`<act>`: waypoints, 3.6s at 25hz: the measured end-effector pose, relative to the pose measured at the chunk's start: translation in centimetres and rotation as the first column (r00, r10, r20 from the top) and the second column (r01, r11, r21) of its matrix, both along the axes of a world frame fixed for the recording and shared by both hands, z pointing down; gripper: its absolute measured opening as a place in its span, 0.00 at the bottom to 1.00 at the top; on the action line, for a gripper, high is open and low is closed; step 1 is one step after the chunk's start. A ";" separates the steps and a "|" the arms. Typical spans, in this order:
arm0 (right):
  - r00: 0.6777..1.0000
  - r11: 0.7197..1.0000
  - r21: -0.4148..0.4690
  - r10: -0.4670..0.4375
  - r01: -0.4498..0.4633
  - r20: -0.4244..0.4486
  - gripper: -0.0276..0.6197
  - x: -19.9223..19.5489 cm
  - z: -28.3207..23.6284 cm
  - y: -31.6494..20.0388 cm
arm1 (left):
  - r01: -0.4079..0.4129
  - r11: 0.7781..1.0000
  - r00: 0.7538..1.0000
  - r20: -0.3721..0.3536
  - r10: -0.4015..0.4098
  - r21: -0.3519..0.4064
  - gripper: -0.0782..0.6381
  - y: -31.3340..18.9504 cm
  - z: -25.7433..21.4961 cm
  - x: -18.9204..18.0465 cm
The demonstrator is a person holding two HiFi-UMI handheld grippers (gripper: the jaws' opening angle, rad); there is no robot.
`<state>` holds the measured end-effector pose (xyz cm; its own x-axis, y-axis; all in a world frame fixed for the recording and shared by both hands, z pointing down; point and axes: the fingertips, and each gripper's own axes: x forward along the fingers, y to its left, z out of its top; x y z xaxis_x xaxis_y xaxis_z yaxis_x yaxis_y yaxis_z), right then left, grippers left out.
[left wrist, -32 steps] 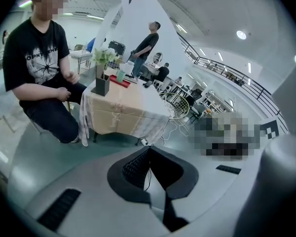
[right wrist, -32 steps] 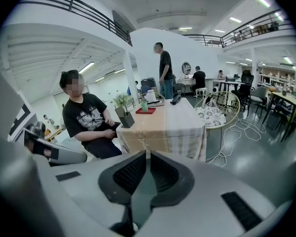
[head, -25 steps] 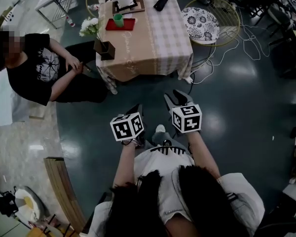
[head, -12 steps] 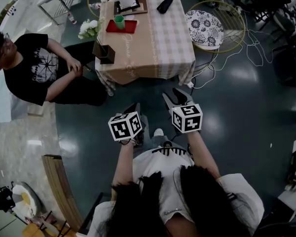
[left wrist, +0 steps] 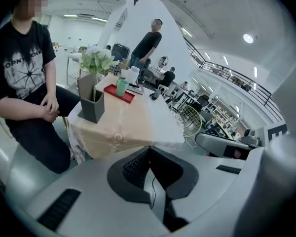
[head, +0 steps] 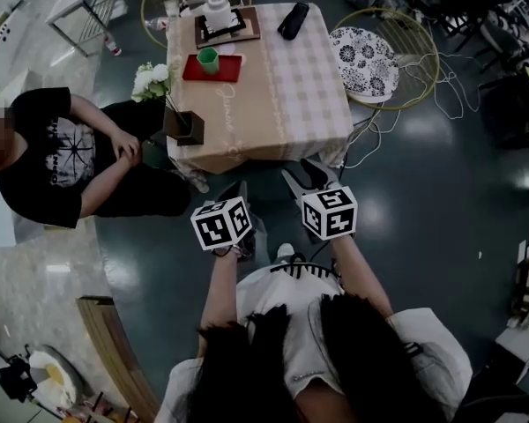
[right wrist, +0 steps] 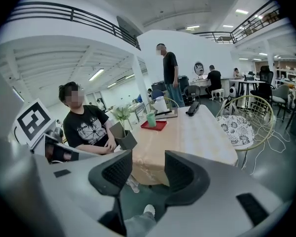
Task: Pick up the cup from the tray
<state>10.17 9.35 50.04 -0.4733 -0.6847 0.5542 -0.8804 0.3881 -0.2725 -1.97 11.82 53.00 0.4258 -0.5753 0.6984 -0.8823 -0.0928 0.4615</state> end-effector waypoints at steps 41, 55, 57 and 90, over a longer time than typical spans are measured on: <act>0.990 0.992 -0.056 -0.116 0.111 -0.080 0.54 -11.4 0.8 -27.0 | 0.013 0.999 0.999 -0.048 -0.015 -0.048 0.12 -23.4 0.1 -8.8; 0.929 0.937 -0.142 -0.339 0.319 -0.151 0.59 -18.2 5.6 -35.4 | 0.155 0.975 0.982 -0.080 -0.169 -0.161 0.12 -26.6 1.7 -9.5; 0.920 0.928 -0.166 -0.358 0.333 -0.160 0.59 -18.8 6.8 -36.1 | 0.170 0.970 0.979 -0.084 -0.186 -0.173 0.12 -26.8 1.9 -9.5; 0.865 0.900 -0.276 -0.411 0.337 -0.286 0.54 -18.4 11.4 -38.5 | 0.185 0.956 0.976 -0.072 -0.206 -0.229 0.12 -27.8 3.7 -9.5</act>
